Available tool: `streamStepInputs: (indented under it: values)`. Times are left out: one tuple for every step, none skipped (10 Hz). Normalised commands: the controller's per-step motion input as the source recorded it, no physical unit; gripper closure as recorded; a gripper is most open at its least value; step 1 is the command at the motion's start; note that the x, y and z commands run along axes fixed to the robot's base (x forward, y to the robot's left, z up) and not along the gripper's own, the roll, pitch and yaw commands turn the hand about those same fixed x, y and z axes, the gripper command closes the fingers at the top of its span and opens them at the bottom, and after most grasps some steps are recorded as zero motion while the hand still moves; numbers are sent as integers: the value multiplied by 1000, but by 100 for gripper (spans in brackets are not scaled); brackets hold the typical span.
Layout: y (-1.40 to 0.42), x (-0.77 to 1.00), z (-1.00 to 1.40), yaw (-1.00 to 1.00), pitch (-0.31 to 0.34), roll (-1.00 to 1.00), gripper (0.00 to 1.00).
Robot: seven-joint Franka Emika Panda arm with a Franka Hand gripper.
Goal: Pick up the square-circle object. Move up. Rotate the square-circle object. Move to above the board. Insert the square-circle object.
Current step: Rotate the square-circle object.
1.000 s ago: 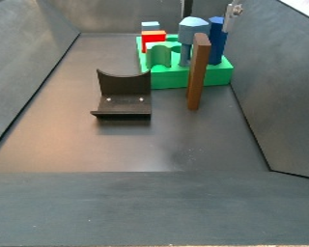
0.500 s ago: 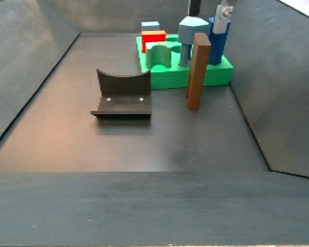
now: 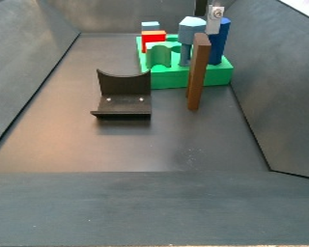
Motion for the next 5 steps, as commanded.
streamStepInputs:
  values:
    - [22,19,0,-215,62,20,0]
    - [0,0,-1000,-128,62,20,0]
    - [0,10,-1000,-94,50,18,0]
    - [3,32,-1000,-71,4,11,0]
    - [7,25,-984,-61,-17,-1,0]
